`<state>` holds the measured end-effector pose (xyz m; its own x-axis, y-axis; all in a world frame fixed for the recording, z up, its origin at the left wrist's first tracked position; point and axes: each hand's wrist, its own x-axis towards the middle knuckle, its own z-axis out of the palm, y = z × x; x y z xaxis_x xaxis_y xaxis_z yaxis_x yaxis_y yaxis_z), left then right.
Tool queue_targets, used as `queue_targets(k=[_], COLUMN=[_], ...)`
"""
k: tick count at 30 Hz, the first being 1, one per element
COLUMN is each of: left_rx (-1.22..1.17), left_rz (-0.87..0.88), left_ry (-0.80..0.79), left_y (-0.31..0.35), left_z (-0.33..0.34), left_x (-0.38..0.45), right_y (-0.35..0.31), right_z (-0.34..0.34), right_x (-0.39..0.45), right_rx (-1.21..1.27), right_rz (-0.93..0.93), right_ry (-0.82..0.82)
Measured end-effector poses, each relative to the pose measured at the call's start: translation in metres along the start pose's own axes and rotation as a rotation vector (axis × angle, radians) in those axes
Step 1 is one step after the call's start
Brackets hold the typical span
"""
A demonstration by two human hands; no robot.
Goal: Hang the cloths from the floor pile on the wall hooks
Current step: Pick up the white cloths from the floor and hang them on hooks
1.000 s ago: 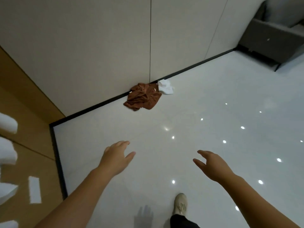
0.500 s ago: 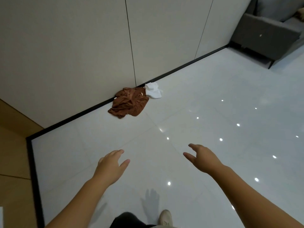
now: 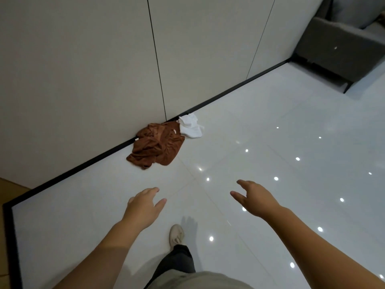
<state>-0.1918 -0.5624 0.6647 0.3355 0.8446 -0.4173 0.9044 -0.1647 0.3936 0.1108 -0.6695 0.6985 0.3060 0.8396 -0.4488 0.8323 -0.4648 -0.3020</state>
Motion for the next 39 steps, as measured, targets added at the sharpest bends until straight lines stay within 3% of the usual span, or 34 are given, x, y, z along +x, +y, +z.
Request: queue_targets(k=[12,26,33,39], left_rx=[0.083,-0.012,-0.085,-0.083], left_rz=[0.134,-0.109,-0.167,-0.166], left_ry=[0.042,-0.063,-0.132,-0.190], left_y=[0.062,0.172,0.205,0.197], left_z=[-0.108,-0.104,-0.112,-0.134], left_x=[0.229,0.421,0.494,0.593], right_y=[-0.006,0.062,0.046,0.030], right_z=[-0.068,-0.211,-0.287,-0.304], right_x=[0.159,0.432,0.559,0.647], right_rx=[-0.038,-0.049,-0.016,0.001], right_rz=[0.112,0.014,-0.040,0.014], right_ry=[-0.083,-0.176,-0.137,-0.171])
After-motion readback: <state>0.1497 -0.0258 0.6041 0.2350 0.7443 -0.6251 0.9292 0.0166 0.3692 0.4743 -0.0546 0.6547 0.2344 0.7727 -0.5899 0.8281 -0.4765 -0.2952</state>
